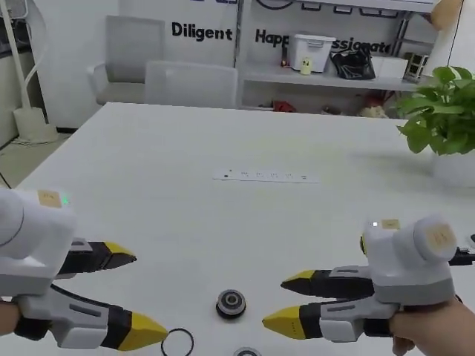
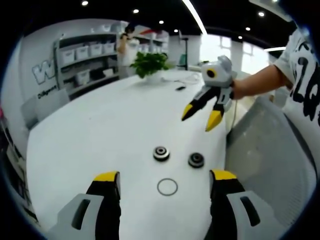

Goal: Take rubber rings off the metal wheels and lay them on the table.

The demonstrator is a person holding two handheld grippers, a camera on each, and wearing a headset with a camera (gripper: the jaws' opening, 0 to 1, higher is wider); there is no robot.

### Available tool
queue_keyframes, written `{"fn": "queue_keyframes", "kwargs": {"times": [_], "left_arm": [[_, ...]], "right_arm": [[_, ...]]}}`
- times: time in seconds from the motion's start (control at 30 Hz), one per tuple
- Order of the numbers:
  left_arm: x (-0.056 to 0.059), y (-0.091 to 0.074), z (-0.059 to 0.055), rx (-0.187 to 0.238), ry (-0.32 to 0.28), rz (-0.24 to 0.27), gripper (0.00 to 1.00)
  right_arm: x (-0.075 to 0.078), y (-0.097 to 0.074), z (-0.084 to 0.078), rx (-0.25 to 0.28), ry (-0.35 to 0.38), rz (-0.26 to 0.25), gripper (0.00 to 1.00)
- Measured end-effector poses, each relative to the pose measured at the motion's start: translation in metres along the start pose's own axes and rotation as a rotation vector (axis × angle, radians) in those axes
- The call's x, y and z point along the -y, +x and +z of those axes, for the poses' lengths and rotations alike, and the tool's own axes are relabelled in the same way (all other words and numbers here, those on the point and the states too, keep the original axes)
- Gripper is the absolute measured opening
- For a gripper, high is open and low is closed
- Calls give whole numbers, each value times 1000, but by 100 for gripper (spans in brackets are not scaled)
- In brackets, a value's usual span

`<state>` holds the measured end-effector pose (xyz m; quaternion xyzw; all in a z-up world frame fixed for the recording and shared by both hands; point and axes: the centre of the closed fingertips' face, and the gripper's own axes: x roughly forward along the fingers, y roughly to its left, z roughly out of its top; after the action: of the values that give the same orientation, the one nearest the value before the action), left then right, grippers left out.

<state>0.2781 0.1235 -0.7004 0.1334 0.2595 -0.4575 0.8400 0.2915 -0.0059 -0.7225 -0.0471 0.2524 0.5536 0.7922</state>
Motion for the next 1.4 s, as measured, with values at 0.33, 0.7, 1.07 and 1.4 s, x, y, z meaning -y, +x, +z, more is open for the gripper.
{"fn": "queue_keyframes", "kwargs": {"times": [0.33, 0.7, 1.07, 1.4], "left_arm": [[4, 12, 2, -4, 15, -24, 73], [7, 22, -5, -29, 36, -43, 73], [18, 37, -14, -65, 57, -88, 73], [27, 52, -15, -81, 75, -127, 72]], "right_arm": [[1, -1, -10, -19, -7, 4, 42], [0, 0, -20, -41, -20, 10, 42], [-5, 6, -35, -83, -61, 46, 40], [-7, 9, -52, -123, -92, 70, 38]]}}
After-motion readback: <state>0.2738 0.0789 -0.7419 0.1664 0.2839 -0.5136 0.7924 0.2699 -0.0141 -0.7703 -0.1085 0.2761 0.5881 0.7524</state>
